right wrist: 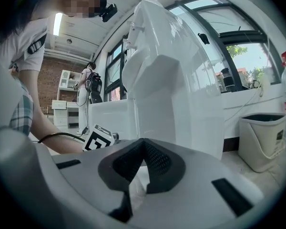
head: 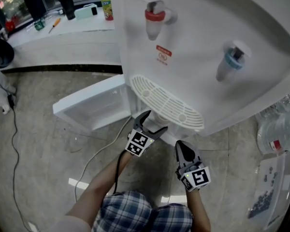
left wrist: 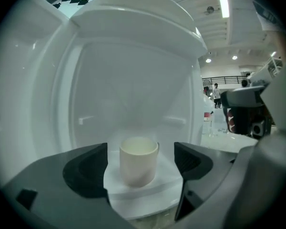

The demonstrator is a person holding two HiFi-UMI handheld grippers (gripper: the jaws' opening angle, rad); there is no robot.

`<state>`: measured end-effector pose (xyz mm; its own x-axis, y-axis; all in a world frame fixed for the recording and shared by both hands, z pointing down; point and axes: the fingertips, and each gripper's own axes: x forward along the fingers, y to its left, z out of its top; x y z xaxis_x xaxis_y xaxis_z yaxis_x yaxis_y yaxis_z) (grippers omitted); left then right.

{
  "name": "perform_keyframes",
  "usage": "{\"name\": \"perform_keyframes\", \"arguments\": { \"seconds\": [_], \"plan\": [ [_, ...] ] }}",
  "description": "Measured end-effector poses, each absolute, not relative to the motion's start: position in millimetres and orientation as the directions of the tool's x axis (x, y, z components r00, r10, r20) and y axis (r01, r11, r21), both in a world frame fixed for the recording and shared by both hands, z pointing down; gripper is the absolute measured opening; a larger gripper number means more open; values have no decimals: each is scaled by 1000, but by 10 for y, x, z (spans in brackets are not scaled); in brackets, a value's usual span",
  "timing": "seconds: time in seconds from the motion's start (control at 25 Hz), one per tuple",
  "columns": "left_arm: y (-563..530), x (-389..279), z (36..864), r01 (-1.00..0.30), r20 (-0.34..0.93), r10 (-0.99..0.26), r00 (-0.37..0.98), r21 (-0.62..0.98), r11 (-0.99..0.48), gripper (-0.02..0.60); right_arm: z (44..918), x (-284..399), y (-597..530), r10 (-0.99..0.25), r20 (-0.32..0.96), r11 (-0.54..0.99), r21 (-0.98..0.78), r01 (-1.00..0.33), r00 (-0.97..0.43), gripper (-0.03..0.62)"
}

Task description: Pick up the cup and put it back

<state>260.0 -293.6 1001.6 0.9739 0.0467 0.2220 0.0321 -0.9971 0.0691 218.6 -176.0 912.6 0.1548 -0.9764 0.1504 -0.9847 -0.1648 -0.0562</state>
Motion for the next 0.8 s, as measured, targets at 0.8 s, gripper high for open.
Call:
{"name": "perform_keyframes", "arguments": {
  "seconds": [0.8],
  "plan": [
    [-2938, 3183, 10618, 26, 346, 55, 937, 89, -996, 414, 9264, 2165, -1784, -974, 178, -159, -83, -984, 142, 17]
  ]
}}
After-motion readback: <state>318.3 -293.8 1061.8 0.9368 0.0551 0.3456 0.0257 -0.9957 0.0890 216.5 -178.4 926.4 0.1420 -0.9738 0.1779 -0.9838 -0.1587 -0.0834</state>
